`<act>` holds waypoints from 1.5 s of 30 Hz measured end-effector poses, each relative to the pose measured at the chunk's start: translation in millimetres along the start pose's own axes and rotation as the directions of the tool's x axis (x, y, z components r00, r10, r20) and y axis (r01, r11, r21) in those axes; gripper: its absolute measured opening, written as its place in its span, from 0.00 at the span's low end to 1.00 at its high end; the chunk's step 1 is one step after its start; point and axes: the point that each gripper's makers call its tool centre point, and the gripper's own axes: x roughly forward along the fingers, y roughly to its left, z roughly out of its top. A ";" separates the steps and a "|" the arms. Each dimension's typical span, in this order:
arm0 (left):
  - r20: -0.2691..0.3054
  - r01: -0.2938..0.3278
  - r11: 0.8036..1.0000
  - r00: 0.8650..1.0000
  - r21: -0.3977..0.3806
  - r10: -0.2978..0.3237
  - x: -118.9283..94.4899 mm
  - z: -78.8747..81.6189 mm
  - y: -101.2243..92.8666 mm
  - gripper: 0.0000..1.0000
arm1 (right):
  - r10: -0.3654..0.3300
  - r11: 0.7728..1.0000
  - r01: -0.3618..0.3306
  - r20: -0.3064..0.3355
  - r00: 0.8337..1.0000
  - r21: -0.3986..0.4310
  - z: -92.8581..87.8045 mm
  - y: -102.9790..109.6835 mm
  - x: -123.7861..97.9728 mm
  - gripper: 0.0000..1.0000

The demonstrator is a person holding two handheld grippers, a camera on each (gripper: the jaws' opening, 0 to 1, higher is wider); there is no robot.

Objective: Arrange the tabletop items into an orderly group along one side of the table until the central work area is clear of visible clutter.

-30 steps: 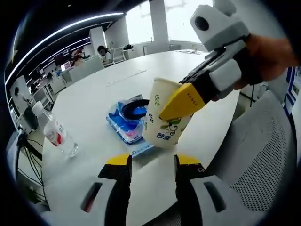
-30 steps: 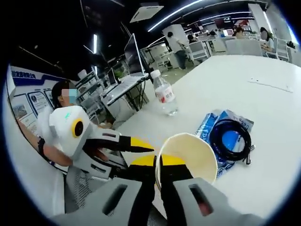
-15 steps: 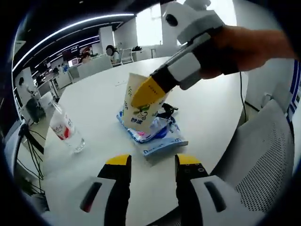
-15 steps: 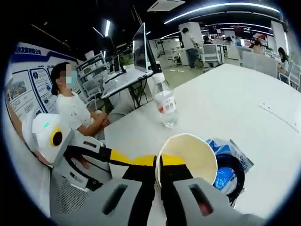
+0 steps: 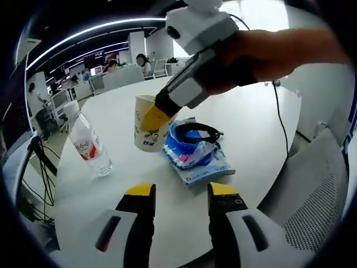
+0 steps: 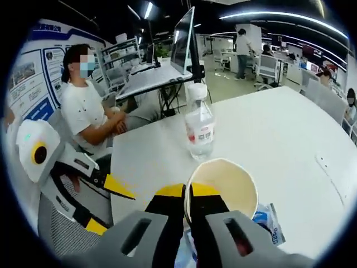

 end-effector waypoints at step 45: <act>0.025 -0.052 0.991 0.998 -0.120 0.055 -5.3 -6.3 19.3 0.35 | -0.087 0.989 0.065 -0.169 0.982 -0.132 0.9 -42.1 95.9 0.02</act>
